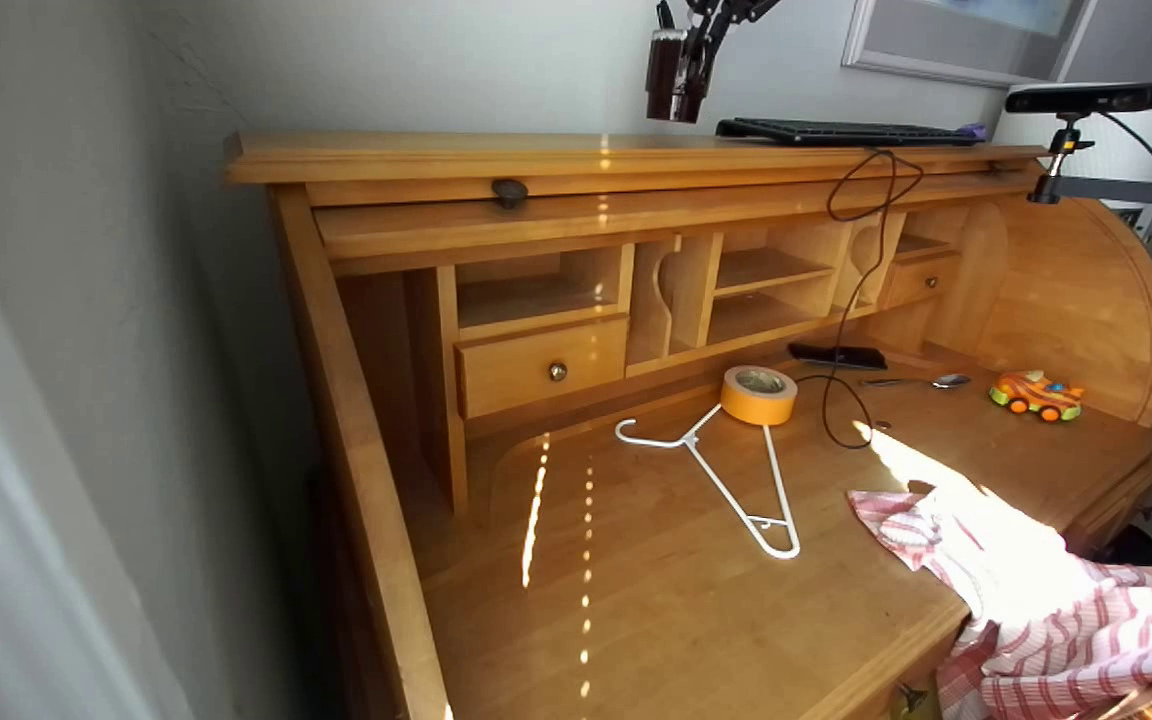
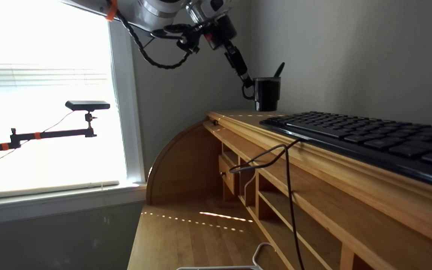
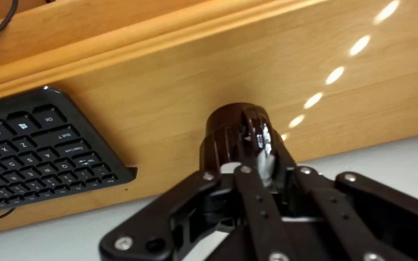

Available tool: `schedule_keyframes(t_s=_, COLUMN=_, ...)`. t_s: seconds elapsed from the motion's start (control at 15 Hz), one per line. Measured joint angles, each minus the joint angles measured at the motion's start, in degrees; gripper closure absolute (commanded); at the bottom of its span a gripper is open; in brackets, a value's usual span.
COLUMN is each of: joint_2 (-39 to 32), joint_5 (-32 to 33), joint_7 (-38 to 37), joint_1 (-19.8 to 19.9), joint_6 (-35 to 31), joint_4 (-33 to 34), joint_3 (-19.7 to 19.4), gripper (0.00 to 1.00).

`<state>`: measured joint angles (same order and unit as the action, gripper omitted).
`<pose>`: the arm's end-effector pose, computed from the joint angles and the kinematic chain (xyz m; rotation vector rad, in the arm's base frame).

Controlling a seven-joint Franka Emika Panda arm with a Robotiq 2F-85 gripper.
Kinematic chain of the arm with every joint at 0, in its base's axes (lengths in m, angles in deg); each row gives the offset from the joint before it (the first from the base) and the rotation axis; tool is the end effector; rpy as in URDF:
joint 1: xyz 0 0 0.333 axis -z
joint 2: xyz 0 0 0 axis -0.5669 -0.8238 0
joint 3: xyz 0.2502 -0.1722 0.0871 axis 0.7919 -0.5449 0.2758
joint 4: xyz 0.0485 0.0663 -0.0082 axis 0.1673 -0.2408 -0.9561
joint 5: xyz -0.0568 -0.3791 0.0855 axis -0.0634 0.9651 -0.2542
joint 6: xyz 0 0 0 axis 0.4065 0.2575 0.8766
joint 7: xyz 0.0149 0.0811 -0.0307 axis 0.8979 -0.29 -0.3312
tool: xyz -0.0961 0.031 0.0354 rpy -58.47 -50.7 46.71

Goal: Move the black mug on the top of the cabinet to the far left panel of the desk

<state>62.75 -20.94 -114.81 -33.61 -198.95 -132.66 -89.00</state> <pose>0.6569 -0.0703 0.6329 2.7759 -0.9896 0.8401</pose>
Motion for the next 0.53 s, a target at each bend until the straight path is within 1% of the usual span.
schedule_keyframes(t_s=0.2, joint_2=7.7, joint_5=-1.9, joint_7=4.9, joint_1=-0.8, joint_6=0.2, joint_4=-6.8, joint_3=2.4, gripper=0.96)
schedule_keyframes(t_s=0.33, joint_2=13.5, joint_5=-4.5, joint_7=10.9, joint_1=-1.2, joint_6=0.3, joint_4=-12.3, joint_3=3.6, gripper=0.96)
schedule_keyframes(t_s=0.53, joint_2=21.2, joint_5=-8.5, joint_7=21.3, joint_1=-1.3, joint_6=0.1, joint_4=-21.2, joint_3=4.2, gripper=0.96)
